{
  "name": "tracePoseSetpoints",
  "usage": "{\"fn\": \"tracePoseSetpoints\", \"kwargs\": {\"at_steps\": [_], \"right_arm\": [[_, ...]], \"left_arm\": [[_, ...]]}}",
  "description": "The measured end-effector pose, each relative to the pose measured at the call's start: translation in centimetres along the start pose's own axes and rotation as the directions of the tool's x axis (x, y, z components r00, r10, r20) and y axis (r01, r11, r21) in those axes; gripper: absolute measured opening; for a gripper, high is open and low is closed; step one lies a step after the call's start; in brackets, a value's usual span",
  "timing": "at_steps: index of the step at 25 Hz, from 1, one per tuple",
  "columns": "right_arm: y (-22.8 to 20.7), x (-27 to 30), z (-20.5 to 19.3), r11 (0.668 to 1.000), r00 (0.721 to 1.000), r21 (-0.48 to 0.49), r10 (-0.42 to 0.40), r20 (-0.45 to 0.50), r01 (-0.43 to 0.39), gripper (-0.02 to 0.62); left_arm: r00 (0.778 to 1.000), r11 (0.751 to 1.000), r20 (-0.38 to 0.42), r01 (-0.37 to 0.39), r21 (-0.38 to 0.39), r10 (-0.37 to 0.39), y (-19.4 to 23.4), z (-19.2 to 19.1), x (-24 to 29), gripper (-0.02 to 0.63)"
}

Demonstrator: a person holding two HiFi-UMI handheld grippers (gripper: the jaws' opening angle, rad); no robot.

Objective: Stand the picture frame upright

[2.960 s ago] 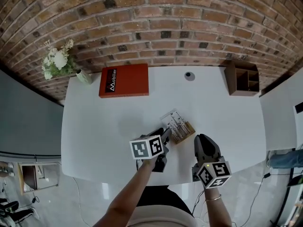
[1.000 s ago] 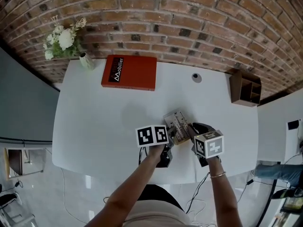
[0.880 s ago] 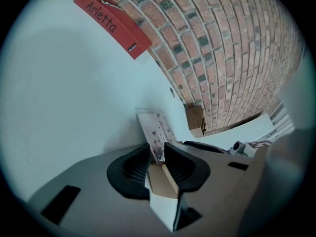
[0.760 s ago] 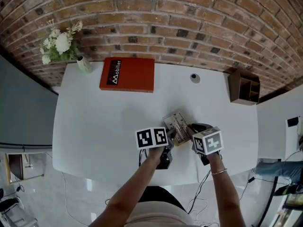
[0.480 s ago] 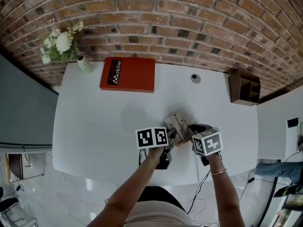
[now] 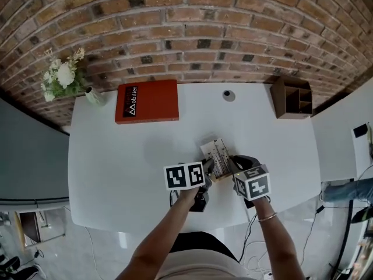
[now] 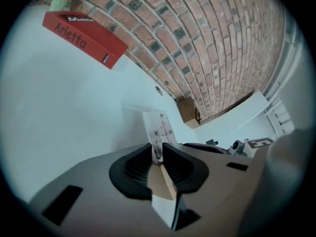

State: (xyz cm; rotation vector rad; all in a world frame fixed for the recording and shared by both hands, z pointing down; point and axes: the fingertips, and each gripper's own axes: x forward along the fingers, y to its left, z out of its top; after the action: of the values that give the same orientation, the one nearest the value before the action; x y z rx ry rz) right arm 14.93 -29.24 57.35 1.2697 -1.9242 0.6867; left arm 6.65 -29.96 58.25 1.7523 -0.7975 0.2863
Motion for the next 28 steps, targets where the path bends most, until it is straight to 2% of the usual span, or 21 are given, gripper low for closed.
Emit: {"fn": "tracePoseSetpoints", "kwargs": {"at_steps": [7, 12, 18, 28], "right_arm": [[-0.2, -1.1, -0.5, 0.998, 0.995, 0.047, -0.055, 0.078, 0.051, 0.051], [0.0, -2.2, -0.3, 0.993, 0.983, 0.071, -0.100, 0.151, 0.090, 0.049], [0.1, -3.0, -1.1, 0.988, 0.973, 0.092, -0.138, 0.185, 0.123, 0.051], [0.4, -3.9, -2.0, 0.980, 0.959, 0.126, -0.177, 0.220, 0.152, 0.051]], "left_arm": [[1.000, 0.989, -0.011, -0.023, 0.143, 0.025, -1.2, 0.1, -0.3, 0.057], [1.000, 0.967, -0.020, -0.012, 0.255, 0.018, -2.1, 0.2, -0.5, 0.055], [1.000, 0.921, -0.022, -0.001, 0.390, 0.010, -3.3, 0.2, -0.7, 0.054], [1.000, 0.832, 0.001, -0.008, 0.554, 0.009, -4.5, -0.4, -1.4, 0.051]]}}
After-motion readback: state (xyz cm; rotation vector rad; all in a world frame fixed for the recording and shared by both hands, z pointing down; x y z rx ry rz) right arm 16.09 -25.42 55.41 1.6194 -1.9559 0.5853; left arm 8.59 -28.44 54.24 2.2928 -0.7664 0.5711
